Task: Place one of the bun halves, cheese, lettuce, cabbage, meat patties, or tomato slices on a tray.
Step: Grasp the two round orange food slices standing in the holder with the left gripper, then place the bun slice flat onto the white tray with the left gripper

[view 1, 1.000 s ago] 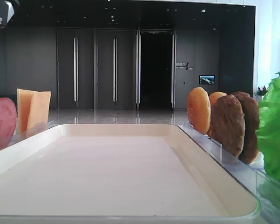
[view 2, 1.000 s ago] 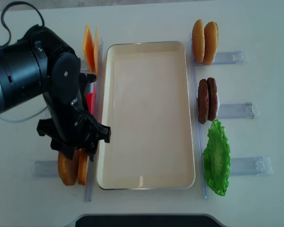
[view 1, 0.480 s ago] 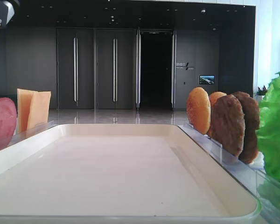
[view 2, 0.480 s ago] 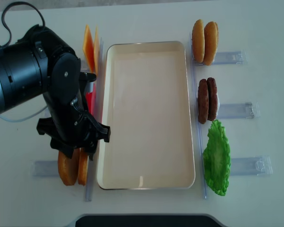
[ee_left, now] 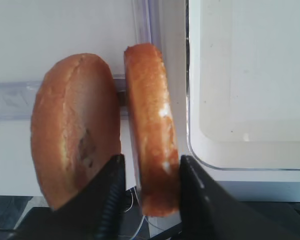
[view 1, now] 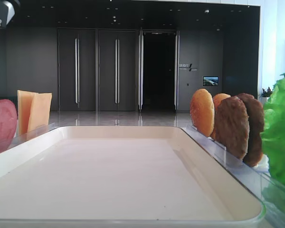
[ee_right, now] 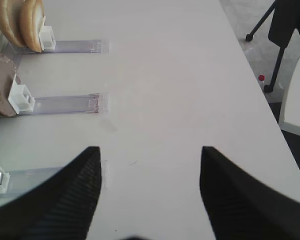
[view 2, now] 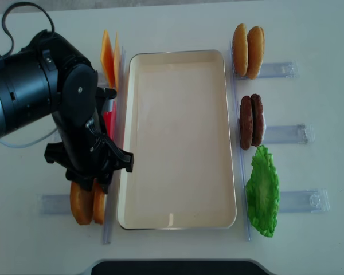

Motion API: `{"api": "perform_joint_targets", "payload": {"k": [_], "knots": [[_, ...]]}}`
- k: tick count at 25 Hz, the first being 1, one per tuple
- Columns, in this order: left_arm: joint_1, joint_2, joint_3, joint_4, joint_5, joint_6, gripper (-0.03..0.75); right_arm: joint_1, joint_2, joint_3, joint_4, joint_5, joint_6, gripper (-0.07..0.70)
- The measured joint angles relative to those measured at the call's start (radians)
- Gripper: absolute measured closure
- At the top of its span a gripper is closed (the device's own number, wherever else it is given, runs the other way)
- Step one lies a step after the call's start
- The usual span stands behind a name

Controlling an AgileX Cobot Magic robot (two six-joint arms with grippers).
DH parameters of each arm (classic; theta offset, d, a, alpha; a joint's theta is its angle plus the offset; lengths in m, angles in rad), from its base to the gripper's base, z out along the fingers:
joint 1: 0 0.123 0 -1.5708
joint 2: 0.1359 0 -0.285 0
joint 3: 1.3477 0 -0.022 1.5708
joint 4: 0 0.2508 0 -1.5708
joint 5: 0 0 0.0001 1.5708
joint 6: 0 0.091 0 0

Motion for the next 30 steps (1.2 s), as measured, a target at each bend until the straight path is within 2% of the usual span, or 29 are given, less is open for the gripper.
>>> {"api": "perform_joint_targets", "payload": {"k": [3, 19, 22, 30], "knots": [[0.000, 0.000, 0.000, 0.005, 0.000, 0.000, 0.581, 0.000, 0.000, 0.000, 0.000, 0.000, 0.000, 0.216], [0.000, 0.000, -0.001, 0.007, 0.010, 0.000, 0.585, 0.000, 0.000, 0.000, 0.000, 0.000, 0.000, 0.216], [0.000, -0.001, -0.025, 0.007, 0.036, 0.000, 0.586, 0.000, 0.000, 0.000, 0.000, 0.000, 0.000, 0.216], [0.000, -0.082, -0.121, 0.002, 0.051, 0.001, 0.586, 0.000, 0.000, 0.000, 0.000, 0.000, 0.000, 0.216]]}}
